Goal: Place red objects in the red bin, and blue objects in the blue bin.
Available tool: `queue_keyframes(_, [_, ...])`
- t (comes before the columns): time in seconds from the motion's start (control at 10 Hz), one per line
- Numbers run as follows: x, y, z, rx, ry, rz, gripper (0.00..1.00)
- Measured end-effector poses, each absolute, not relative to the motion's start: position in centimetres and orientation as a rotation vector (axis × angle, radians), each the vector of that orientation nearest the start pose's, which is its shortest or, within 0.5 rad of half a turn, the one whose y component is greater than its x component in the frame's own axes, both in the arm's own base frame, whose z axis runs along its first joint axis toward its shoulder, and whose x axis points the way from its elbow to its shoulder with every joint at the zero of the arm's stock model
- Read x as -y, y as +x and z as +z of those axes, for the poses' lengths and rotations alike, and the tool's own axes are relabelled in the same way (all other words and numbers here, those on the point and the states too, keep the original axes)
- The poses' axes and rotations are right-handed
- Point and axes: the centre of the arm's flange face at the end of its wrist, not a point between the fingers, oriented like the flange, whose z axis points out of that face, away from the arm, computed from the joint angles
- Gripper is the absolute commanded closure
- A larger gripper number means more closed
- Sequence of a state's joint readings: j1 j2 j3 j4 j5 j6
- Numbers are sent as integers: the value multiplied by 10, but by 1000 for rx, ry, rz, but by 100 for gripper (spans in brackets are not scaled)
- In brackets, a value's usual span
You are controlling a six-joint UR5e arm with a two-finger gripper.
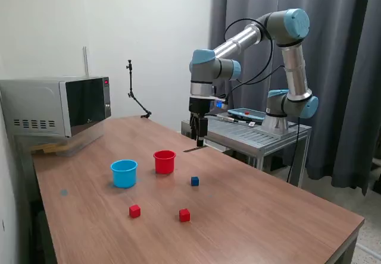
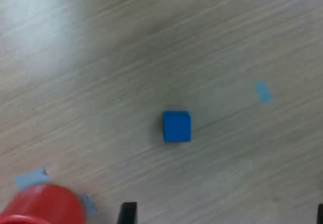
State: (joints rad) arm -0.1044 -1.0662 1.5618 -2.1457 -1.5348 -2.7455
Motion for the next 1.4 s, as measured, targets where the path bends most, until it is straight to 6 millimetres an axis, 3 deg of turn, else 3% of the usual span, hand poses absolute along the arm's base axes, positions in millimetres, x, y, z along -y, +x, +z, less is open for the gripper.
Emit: queue_keyframes(1.4, [67,-663,159,-2722,-1707,4,0])
